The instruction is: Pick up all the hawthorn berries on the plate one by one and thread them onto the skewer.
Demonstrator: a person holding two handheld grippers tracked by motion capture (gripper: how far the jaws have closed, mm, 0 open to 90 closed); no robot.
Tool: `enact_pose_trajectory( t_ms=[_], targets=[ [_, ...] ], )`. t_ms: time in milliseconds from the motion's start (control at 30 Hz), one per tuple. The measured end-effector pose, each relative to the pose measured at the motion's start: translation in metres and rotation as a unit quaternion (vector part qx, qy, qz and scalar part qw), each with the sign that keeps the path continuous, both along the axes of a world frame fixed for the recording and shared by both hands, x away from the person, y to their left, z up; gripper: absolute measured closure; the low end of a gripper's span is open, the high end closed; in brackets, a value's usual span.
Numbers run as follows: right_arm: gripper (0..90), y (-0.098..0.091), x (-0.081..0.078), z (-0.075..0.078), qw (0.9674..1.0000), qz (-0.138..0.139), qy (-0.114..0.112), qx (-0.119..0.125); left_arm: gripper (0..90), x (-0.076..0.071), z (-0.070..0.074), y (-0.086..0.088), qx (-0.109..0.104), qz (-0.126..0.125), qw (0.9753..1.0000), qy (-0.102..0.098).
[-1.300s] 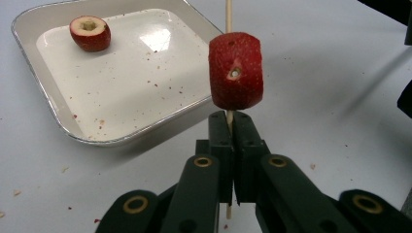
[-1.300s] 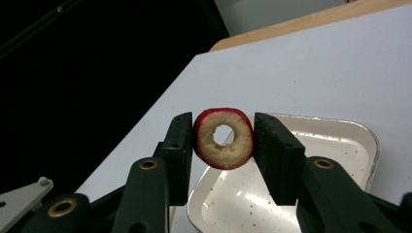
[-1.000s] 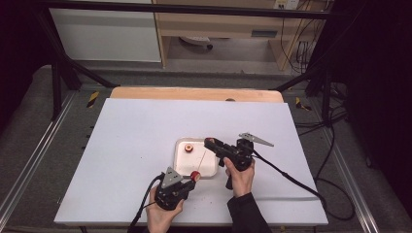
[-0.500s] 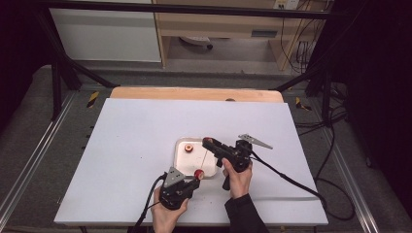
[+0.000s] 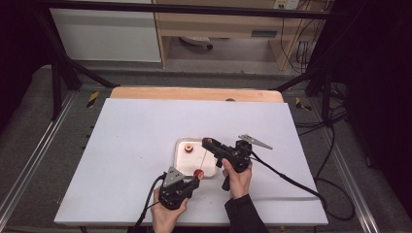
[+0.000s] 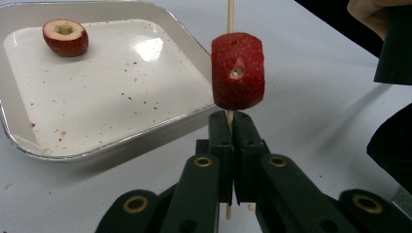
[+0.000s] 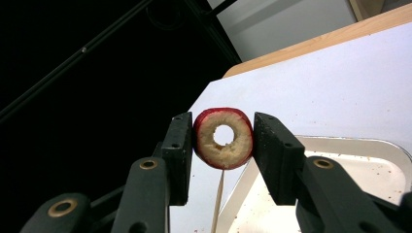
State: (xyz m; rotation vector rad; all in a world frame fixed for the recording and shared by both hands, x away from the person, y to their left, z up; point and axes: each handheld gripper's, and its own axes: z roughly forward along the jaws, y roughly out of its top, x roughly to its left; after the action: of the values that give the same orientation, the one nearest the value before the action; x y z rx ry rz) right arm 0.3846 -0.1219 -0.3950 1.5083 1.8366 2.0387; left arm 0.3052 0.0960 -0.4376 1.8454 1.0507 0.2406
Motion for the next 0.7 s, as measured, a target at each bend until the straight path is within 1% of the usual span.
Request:
enact_pose_trajectory(
  t_ms=[333,467,500,567,600,667,700],
  targets=[
    [60.8,0.0002,0.0001,-0.0003,1.0,0.002,0.001,0.0,88.4,-0.0005,-0.0002,0.0009,-0.002,0.001,1.0,0.0],
    [60.7,0.0012,-0.0002,-0.0021,1.0,0.002,0.0,-0.004,88.3,0.0,0.0002,0.0012,-0.003,0.004,1.0,0.0],
    [60.7,0.0019,-0.0008,-0.0025,1.0,0.004,0.004,-0.003,88.3,0.0003,0.0004,0.0013,-0.007,0.006,1.0,0.002],
    [60.8,0.0028,-0.0014,-0.0042,1.0,0.003,-0.001,-0.005,88.3,0.0006,0.0008,0.0015,-0.012,0.008,0.9999,0.006],
    [60.8,0.0034,-0.0019,-0.0045,1.0,0.004,0.0,-0.004,88.3,0.0004,0.0012,0.0013,-0.015,0.01,0.9998,0.008],
    [60.8,0.0042,-0.0029,-0.0058,1.0,0.003,-0.007,-0.006,88.3,0.0005,0.0015,0.0011,-0.023,0.011,0.9996,0.011],
    [60.8,0.0047,-0.0034,-0.0064,0.9999,0.003,-0.009,-0.006,88.3,0.0008,0.002,0.0013,-0.024,0.014,0.9996,0.01]
  ],
)
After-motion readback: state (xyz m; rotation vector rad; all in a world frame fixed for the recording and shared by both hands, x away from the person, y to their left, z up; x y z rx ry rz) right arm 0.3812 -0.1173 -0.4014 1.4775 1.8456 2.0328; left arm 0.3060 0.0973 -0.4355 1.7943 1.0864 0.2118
